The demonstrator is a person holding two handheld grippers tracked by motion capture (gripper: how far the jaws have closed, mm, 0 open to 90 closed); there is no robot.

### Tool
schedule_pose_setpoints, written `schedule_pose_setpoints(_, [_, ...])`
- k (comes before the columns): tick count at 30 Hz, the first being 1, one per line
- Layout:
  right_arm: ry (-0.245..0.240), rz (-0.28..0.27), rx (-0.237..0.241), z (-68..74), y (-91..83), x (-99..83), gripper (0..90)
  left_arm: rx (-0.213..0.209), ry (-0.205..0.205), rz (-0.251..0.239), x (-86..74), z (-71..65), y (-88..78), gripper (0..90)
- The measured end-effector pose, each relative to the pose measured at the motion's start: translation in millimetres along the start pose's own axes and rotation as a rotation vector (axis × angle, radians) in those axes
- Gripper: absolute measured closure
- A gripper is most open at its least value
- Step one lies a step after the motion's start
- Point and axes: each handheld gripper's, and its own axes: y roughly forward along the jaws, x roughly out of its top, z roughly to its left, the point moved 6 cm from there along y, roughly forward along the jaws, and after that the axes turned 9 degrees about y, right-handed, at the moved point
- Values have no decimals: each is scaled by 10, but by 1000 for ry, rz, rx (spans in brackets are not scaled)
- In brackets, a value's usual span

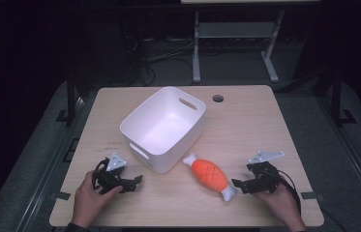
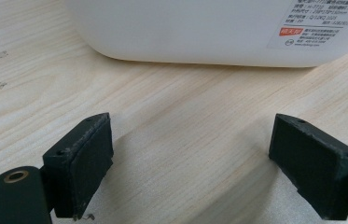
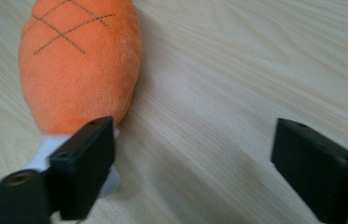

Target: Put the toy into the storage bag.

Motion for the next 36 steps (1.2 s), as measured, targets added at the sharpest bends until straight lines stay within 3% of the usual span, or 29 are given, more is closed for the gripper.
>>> schedule_pose_setpoints(3, [17,22,-4,-1,5,24,8,0,0,0,0,0,0,127])
schedule_pose_setpoints(5, [13,31,1,8,13,35,0,0,0,0,0,0,0,127])
schedule_pose_setpoints(14, [-5,34,18,70,-4,121,0,0,0,0,0,0,0,126])
schedule_pose_setpoints(36, [-76,11,62,387,32,535,0,-1,1,1,-1,1,-1,127])
